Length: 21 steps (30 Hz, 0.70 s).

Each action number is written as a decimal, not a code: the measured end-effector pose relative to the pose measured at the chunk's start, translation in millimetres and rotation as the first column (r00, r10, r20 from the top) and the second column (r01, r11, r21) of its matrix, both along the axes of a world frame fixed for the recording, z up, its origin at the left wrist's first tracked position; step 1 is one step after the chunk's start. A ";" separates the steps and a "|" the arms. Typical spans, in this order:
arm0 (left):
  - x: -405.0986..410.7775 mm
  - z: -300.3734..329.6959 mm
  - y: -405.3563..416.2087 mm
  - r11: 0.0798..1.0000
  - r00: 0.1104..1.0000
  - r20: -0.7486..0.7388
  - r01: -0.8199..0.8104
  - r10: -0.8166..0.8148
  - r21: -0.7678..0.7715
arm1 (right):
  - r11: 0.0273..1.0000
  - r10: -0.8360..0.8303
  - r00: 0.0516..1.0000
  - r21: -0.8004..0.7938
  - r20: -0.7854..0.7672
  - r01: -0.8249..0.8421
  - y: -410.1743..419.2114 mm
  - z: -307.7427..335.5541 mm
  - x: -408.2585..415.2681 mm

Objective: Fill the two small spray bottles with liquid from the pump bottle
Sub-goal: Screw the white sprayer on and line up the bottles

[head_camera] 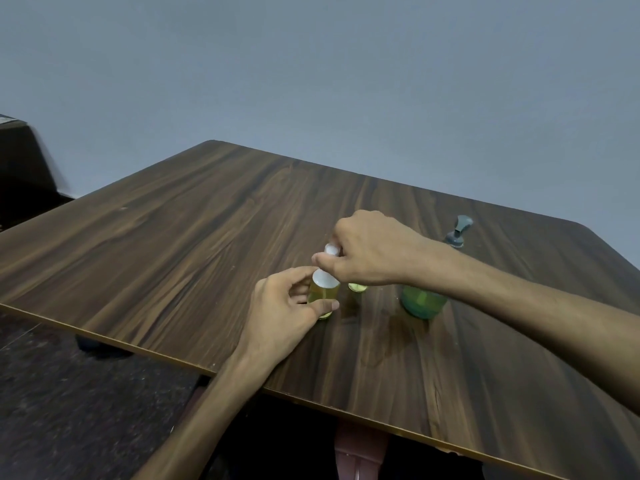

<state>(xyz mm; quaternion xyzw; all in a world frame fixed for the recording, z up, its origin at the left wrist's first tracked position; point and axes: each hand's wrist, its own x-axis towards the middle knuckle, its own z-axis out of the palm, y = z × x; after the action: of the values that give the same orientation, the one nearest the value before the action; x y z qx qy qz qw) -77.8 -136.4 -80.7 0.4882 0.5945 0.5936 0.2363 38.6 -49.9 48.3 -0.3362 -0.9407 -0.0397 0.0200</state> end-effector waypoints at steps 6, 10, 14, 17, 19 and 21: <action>0.4 1.4 -2.2 1.000 0.999 0.017 0.028 -0.028 -0.008 | 0.986 0.128 0.992 -0.109 0.012 -0.126 4.5 4.4 12.7; 1.1 2.7 -1.8 0.999 0.999 0.025 0.046 -0.046 -0.007 | 0.983 0.162 0.986 -0.084 -0.028 -0.164 2.6 -0.3 9.3; 1.3 2.7 -1.1 0.998 0.997 0.048 0.053 -0.052 -0.023 | 0.993 0.079 0.991 -0.081 -0.112 -0.089 1.1 -10.5 6.7; 3.3 3.2 -1.8 0.999 0.998 0.043 0.051 -0.050 -0.017 | 0.997 0.023 0.983 -0.074 -0.180 -0.037 -0.4 -19.9 10.3; 4.5 5.3 -2.7 0.998 0.997 0.046 0.056 -0.055 -0.012 | 0.998 0.003 0.969 -0.067 -0.249 -0.020 -3.6 -26.5 14.1; 5.1 7.1 -3.4 0.998 0.998 0.008 0.062 -0.062 -0.011 | 0.995 -0.037 0.942 -0.098 -0.334 0.005 -9.1 -33.5 21.7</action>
<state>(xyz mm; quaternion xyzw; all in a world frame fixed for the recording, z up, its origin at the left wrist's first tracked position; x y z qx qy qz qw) -72.6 -139.8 -73.6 0.5030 0.5814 0.5844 0.2597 60.4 -59.1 14.8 -0.3486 -0.9208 0.0630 0.1632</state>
